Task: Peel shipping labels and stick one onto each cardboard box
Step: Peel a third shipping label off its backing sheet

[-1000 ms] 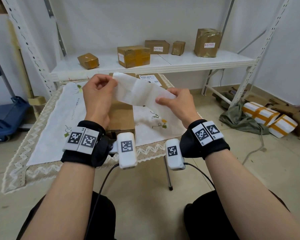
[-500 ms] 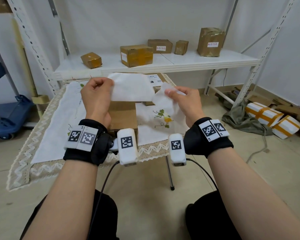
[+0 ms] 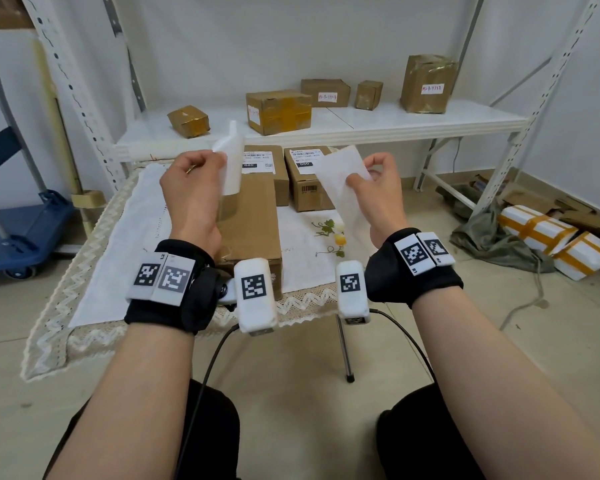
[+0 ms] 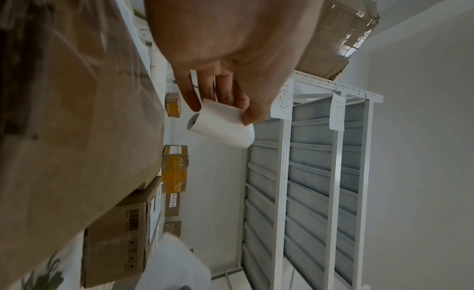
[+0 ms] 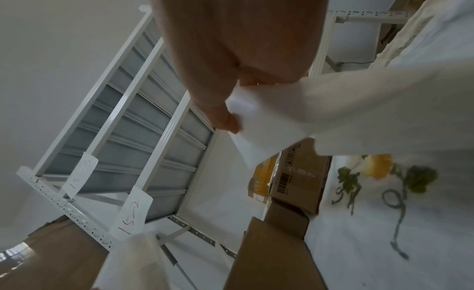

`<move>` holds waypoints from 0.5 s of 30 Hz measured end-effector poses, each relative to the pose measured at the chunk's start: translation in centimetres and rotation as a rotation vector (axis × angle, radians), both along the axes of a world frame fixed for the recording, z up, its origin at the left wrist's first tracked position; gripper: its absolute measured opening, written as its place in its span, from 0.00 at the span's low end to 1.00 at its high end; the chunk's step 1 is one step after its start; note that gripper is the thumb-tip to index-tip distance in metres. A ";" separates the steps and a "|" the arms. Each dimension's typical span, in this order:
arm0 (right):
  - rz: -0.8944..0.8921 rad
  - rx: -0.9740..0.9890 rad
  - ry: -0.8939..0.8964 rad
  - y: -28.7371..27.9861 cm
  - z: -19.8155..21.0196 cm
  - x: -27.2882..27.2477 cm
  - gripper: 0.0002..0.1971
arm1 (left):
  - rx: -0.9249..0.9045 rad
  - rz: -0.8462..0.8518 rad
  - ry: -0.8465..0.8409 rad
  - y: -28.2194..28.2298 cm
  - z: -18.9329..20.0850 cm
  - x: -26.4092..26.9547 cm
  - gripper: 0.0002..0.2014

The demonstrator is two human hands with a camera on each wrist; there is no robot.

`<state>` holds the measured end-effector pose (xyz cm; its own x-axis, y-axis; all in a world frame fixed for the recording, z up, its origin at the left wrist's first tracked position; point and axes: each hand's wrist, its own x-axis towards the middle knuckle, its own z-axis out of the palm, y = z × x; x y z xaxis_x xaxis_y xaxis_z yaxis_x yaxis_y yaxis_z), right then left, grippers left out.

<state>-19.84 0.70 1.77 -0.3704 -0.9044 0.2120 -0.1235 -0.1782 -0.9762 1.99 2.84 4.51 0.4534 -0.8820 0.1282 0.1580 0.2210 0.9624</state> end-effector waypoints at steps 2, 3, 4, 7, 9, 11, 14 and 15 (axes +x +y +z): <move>-0.002 -0.011 0.052 -0.6 -0.1 0.0 0.15 | -0.020 -0.006 -0.016 0.0 0.0 0.3 0.06; 0.000 -0.006 0.073 -1.0 -0.2 0.0 0.15 | -0.032 -0.008 -0.024 0.0 0.1 0.4 0.05; 0.006 0.005 0.090 -1.3 -0.3 0.0 0.15 | -0.044 -0.010 -0.029 0.0 0.2 0.6 0.05; 0.014 0.054 0.179 -2.1 -0.7 -0.1 0.17 | -0.073 -0.025 -0.052 -0.1 0.3 1.3 0.05; -0.011 0.078 0.276 -2.4 -1.1 -0.1 0.20 | -0.073 -0.031 -0.078 -0.2 0.3 1.6 0.05; -0.036 0.099 0.355 -2.5 -1.3 0.1 0.24 | -0.067 -0.037 -0.098 -0.3 0.3 2.0 0.05; -0.047 0.083 0.409 -2.6 -1.1 0.9 0.25 | -0.062 -0.048 -0.126 -0.1 0.2 2.4 0.04; -0.051 0.060 0.420 -2.7 -0.9 1.2 0.24 | -0.062 -0.050 -0.135 0.0 0.2 2.6 0.03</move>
<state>-18.67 -1.97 0.91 -0.3078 -0.9023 0.3019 -0.5198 -0.1063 -0.8477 4.55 2.87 4.71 0.3837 -0.8917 0.2399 0.0408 0.2759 0.9603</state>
